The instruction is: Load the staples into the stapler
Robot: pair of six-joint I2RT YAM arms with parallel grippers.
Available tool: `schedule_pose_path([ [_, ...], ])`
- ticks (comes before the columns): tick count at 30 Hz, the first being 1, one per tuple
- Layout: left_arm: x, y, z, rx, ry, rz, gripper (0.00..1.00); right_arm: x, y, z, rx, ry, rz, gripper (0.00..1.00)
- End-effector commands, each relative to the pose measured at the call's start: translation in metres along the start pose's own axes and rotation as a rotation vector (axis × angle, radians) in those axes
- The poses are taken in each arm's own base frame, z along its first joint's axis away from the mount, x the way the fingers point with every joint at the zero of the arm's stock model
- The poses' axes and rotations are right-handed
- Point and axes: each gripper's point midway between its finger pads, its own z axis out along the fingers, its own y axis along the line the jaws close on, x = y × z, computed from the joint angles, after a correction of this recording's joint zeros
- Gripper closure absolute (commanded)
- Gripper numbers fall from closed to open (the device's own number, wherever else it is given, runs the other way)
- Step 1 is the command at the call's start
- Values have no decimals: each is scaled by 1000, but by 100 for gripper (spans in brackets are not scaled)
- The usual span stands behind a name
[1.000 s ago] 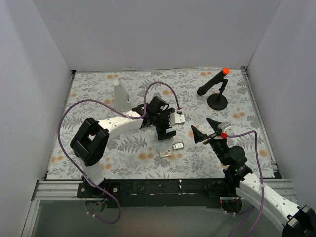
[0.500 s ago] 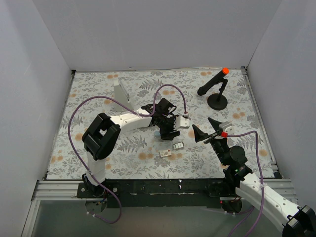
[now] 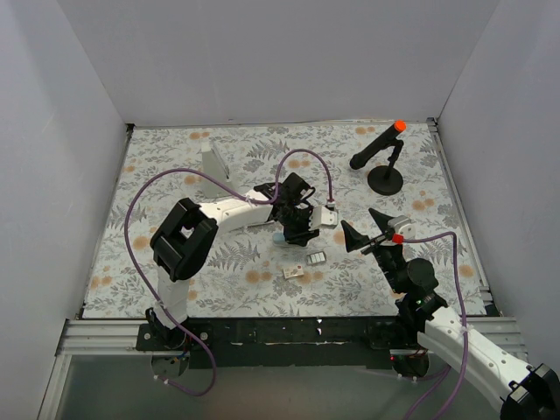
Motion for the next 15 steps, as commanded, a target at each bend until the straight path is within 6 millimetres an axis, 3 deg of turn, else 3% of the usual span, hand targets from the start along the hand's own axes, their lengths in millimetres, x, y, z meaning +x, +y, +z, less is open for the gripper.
schedule_pose_path([
  [1,-29,-1,-19,2,-64,36,96,8,2,-2,-13,11,2,12],
  [8,-54,-1,-59,-86,-203,42,100,-8,40,9,-227,34,-47,6],
  [9,-66,-2,-78,-95,-269,36,100,-9,47,10,-268,40,-51,5],
  [11,-70,-8,-90,-97,-334,24,100,-12,65,7,-381,43,-69,2],
  [12,-78,-9,-111,-127,-381,22,100,-21,72,10,-416,35,-77,2],
  [14,-92,-18,-128,-124,-466,56,100,-24,89,6,-533,41,-98,2],
  [15,-86,-23,-131,-122,-480,42,100,-31,95,9,-565,42,-107,2],
])
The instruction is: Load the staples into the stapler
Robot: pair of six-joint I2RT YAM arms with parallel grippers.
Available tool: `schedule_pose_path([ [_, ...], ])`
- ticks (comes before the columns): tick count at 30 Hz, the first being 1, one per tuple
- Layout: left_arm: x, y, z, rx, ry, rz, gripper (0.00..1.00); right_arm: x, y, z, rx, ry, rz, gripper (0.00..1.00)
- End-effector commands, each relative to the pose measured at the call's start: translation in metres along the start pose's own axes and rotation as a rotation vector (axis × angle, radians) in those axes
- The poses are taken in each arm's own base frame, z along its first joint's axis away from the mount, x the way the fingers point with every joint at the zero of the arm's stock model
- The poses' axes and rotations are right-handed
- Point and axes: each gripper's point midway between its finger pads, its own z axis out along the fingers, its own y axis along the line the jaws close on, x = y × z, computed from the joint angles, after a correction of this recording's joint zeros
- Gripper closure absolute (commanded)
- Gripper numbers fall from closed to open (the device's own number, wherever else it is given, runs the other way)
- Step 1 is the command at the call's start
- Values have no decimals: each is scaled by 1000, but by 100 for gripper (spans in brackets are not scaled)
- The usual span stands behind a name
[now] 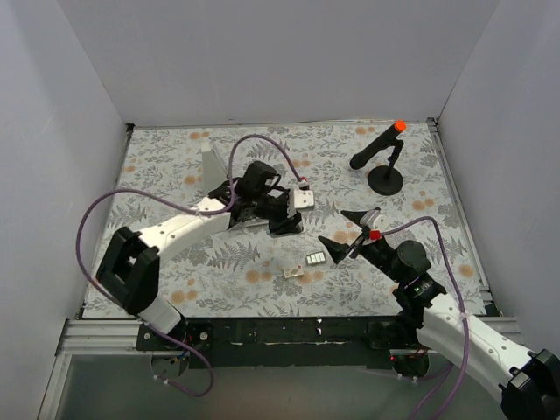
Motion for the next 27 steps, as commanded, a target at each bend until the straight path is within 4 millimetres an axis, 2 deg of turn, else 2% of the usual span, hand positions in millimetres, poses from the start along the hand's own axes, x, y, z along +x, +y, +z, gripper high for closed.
schedule_pose_path([
  [1,-73,-14,-56,-33,-295,74,100,-48,43,9,-293,-62,-87,2],
  [2,-82,-16,-62,-42,-336,94,100,-50,47,10,-322,-56,-93,2],
  [3,-79,-21,-66,-42,-353,90,100,-59,50,14,-352,-62,-111,2],
  [5,-99,-33,-86,-47,-441,123,100,-62,62,12,-428,-52,-111,2],
  [6,-102,-36,-92,-50,-463,133,100,-64,65,14,-457,-44,-116,2],
  [7,-99,-41,-93,-43,-472,125,100,-75,71,14,-504,-61,-125,2],
  [8,-110,-49,-104,-35,-514,144,100,-79,74,15,-528,-60,-134,2],
  [9,-109,-52,-106,-29,-520,136,100,-73,76,17,-551,-24,-122,2],
  [11,-119,-59,-116,-24,-572,157,100,-83,80,20,-590,-33,-141,3],
  [12,-121,-60,-118,-22,-582,161,100,-78,81,21,-606,-7,-133,3],
  [17,-126,-68,-126,-20,-622,174,100,-92,89,26,-672,-24,-139,6],
  [20,-127,-68,-126,-16,-625,177,100,-92,91,29,-693,-16,-124,9],
  [24,-129,-68,-127,-13,-629,181,100,-94,93,33,-713,-10,-102,18],
  [27,-130,-67,-127,-15,-629,182,100,-94,93,35,-709,-11,-92,29],
])
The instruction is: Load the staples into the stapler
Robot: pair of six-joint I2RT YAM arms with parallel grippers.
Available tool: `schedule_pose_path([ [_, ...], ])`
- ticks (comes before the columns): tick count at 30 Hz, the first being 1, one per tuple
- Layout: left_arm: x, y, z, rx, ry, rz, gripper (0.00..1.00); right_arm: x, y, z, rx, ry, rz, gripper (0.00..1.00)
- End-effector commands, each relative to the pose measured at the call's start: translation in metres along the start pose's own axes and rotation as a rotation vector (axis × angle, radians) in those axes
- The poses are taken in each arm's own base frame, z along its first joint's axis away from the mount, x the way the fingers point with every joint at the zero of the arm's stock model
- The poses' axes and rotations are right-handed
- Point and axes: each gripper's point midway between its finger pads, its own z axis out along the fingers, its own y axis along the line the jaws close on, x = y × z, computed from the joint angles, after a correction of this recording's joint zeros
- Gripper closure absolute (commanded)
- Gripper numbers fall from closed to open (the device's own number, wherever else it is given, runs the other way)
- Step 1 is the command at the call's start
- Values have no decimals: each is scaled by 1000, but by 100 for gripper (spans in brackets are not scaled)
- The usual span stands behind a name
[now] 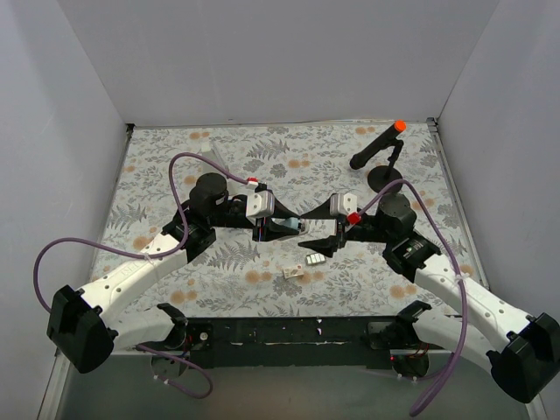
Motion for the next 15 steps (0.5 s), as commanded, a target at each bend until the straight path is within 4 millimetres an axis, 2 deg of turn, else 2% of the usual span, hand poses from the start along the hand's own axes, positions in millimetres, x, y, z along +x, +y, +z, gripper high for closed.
schedule_pose_path([
  [1,-19,-2,-3,8,-43,45,100,-25,-2,3,-21,-49,-20,35],
  [7,-15,-3,-3,12,-33,32,100,-29,-3,6,-27,-63,-3,48],
  [15,-17,-3,-3,17,-34,33,100,-33,-5,7,-31,-77,-2,47],
])
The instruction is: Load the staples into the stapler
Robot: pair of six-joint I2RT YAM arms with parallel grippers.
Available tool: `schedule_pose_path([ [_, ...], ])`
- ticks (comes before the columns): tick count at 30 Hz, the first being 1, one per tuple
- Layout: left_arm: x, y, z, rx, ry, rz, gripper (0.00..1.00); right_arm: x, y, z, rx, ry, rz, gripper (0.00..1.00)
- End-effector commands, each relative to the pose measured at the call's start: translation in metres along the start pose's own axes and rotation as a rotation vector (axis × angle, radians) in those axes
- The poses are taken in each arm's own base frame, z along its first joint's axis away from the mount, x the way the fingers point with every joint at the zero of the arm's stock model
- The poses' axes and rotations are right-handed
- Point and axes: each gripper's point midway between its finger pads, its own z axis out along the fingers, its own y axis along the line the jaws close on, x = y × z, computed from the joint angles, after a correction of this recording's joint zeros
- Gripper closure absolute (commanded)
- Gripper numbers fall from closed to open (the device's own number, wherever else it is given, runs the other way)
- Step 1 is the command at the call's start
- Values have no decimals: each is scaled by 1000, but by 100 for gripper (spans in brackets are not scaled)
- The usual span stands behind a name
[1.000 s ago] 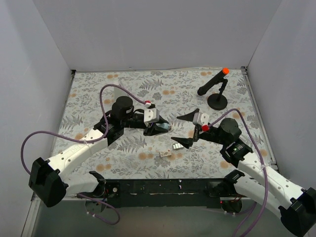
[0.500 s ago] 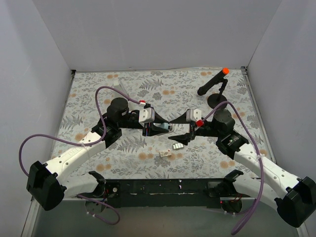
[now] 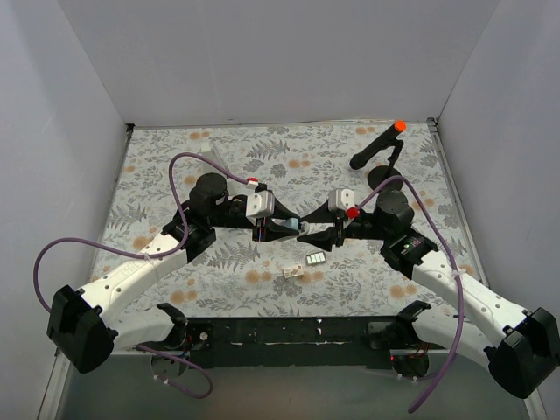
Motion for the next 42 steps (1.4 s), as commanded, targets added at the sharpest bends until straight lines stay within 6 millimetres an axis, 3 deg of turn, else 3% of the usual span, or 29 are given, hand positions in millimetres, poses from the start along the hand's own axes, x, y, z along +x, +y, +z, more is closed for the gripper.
schedule_pose_path([
  [1,-15,-3,-3,12,-31,38,100,-34,-3,2,-12,-75,-59,47],
  [3,-16,-3,-3,12,-32,39,100,-34,-3,2,-14,-74,-58,48],
  [6,-18,-3,-4,5,-38,44,100,-32,-2,2,-16,-67,-52,62],
  [11,-27,-2,-11,-26,-66,53,100,-26,-3,0,4,-41,-44,99],
  [13,-24,1,-20,-52,-73,42,100,-25,-7,-4,45,-32,-52,99],
  [15,-37,6,-36,-86,-118,47,100,-28,-8,-9,73,-42,-69,99],
  [16,-29,5,-41,-97,-122,21,100,-29,-12,-11,104,-42,-74,99],
  [17,-37,13,-50,-136,-155,58,100,-26,-12,-13,117,-42,-70,99],
  [21,-52,14,-80,-241,-279,7,100,-39,-13,-24,166,-114,-89,99],
  [25,-56,26,-101,-397,-381,-40,100,-56,-11,-37,215,-223,-109,99],
  [26,-56,31,-107,-445,-408,-62,100,-71,-9,-44,235,-277,-148,99],
  [27,-45,31,-110,-479,-424,-102,100,-75,-10,-48,256,-300,-138,99],
  [29,-54,35,-124,-569,-514,-138,100,-87,-13,-59,319,-351,-164,99],
  [30,-45,37,-128,-605,-528,-188,100,-91,-13,-62,334,-368,-168,99],
  [35,-52,40,-156,-743,-708,-337,100,-111,-5,-79,380,-466,-195,99],
  [42,-37,33,-147,-667,-745,-515,100,-124,2,-84,365,-520,-216,99],
])
